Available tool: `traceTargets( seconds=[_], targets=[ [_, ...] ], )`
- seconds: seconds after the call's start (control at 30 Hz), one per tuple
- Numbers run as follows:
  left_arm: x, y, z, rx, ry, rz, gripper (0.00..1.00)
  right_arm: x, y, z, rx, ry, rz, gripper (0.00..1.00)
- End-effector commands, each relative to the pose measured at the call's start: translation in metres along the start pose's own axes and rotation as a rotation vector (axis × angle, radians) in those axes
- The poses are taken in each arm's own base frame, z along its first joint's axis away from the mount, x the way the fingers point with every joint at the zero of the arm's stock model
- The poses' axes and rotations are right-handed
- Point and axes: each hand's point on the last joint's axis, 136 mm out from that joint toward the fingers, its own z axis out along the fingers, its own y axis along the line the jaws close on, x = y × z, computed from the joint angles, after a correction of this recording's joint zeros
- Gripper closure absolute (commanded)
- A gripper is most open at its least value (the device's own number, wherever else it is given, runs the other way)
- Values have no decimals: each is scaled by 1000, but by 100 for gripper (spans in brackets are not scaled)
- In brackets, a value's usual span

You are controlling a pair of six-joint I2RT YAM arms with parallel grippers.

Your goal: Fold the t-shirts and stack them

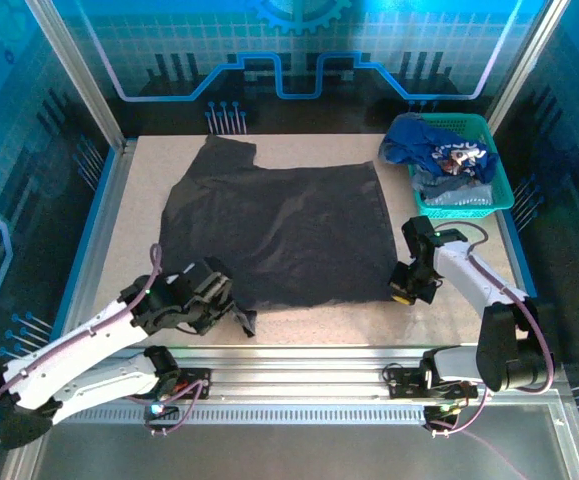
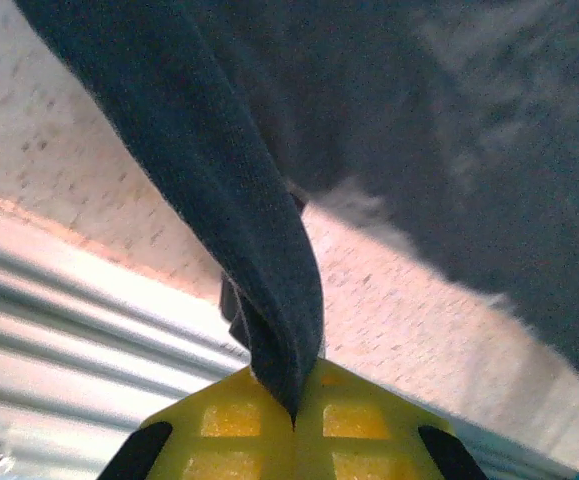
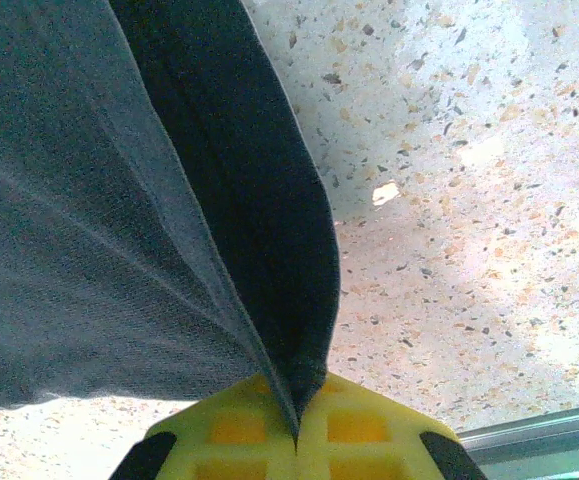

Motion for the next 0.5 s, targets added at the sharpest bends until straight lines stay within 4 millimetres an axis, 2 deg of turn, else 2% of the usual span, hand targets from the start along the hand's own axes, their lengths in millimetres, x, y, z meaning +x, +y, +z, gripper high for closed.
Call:
traceTargets(
  seconds=[0.0, 0.17, 0.47],
  targets=[
    [-38, -22, -1, 69, -79, -6, 100, -2, 2, -8, 23, 16, 33, 100],
    [-76, -47, 8, 123, -69, -5, 100, -20, 18, -14, -9, 8, 65, 100],
    [-147, -86, 0, 191, -144, -14, 100, -54, 44, -30, -25, -10, 112, 100]
  ],
)
